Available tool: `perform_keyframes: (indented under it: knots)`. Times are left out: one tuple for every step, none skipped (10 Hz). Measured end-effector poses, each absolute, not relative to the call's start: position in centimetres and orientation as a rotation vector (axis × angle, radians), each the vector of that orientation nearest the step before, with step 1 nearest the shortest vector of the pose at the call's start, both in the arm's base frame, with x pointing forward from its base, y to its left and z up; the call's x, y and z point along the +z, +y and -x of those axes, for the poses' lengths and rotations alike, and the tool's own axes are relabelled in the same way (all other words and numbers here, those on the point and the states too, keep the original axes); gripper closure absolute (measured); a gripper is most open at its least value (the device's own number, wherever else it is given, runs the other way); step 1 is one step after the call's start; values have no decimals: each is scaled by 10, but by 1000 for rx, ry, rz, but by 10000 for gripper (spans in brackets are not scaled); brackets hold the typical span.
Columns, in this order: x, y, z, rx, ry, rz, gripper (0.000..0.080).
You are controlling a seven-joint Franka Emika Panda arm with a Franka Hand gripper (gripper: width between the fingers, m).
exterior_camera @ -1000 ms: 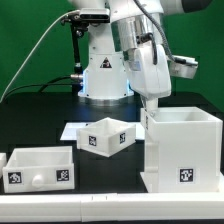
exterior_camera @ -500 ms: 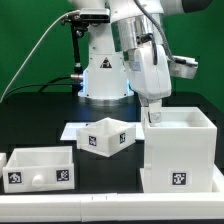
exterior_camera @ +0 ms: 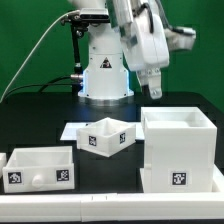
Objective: Assemble drawer
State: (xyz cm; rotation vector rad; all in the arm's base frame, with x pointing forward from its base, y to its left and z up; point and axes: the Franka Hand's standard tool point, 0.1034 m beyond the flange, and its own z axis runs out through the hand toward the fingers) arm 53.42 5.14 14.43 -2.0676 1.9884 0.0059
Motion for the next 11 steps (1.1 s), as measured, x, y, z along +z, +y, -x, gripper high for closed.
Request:
perform_keyframes:
  knots:
    - [153,49,-534,15,1987,2058,151]
    - [155,48,-533,23,2005,2039,151]
    - [154,48,-533,24,2000,2046,151]
    - [153,48,-533,24,2000,2047,151]
    - [153,48,-533,24,2000,2047,151]
    - [153,47,-532,17,1968,2081,151]
    - [154,38,-531,-2,1899,2147,151]
    - [156,25,-531,-22,1843,2194,151]
    - [164,8,-537,-30,1816,2204,151]
    - [167,-3,-540,-34,1844,2171,151]
    - [166,0,-539,-29,1859,2161,151]
